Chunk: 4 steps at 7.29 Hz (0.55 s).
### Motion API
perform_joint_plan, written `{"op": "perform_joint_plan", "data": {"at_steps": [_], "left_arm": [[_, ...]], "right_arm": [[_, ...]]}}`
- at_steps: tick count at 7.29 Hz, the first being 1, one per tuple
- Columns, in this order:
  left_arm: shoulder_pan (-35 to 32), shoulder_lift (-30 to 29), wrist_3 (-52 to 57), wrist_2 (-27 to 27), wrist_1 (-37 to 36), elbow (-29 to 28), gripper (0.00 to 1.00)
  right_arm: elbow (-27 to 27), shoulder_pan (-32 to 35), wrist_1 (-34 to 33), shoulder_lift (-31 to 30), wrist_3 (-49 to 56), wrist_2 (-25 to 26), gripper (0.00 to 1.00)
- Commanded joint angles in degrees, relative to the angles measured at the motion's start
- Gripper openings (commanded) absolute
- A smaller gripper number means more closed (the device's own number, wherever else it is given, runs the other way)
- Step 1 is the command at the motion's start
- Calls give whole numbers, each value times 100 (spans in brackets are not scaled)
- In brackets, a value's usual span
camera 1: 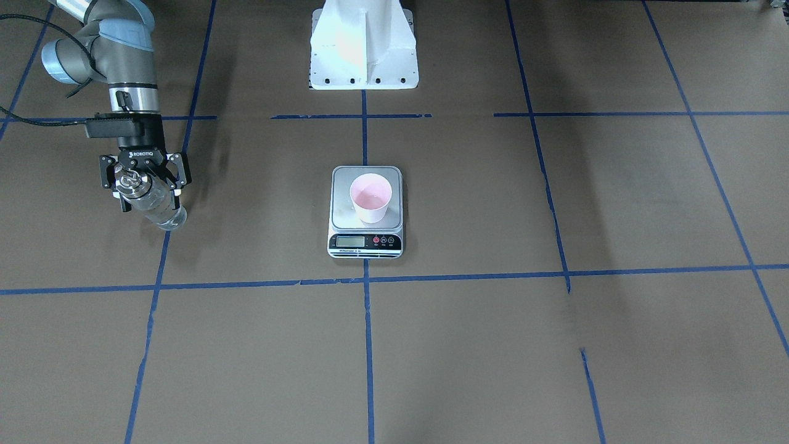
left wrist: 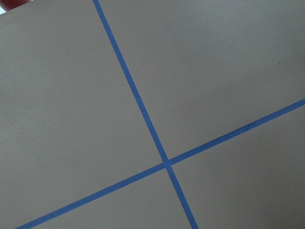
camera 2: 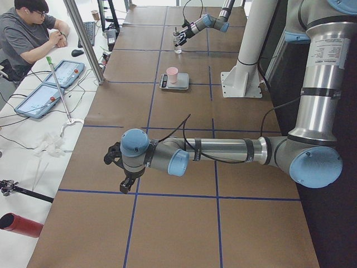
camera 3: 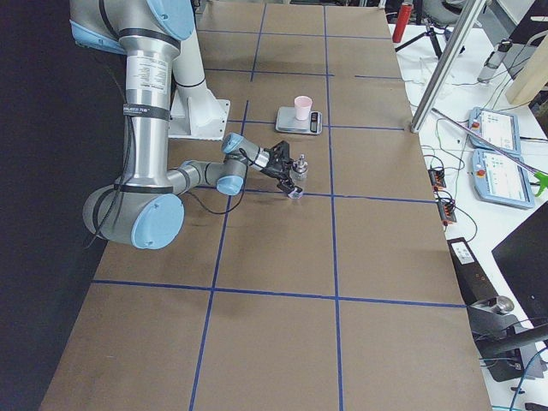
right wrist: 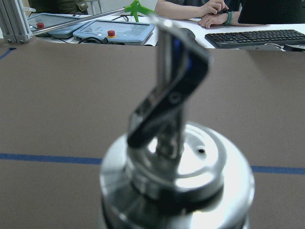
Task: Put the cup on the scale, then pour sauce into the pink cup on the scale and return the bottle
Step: 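Grasp the bottle by its spout with the right gripper and lift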
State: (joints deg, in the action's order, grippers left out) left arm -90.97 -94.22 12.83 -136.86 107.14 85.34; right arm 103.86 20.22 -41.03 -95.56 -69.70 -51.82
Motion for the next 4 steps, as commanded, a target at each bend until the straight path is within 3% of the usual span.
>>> {"op": "perform_joint_plan", "data": {"at_steps": [1,4], "left_arm": [[0,-9,0,-7,0,0,100],[0,0,-9,-7,0,9,100]], "right_arm": [[72,0,7,-6,9,224,0],[530,26,-2,-24,192,321,0]]}}
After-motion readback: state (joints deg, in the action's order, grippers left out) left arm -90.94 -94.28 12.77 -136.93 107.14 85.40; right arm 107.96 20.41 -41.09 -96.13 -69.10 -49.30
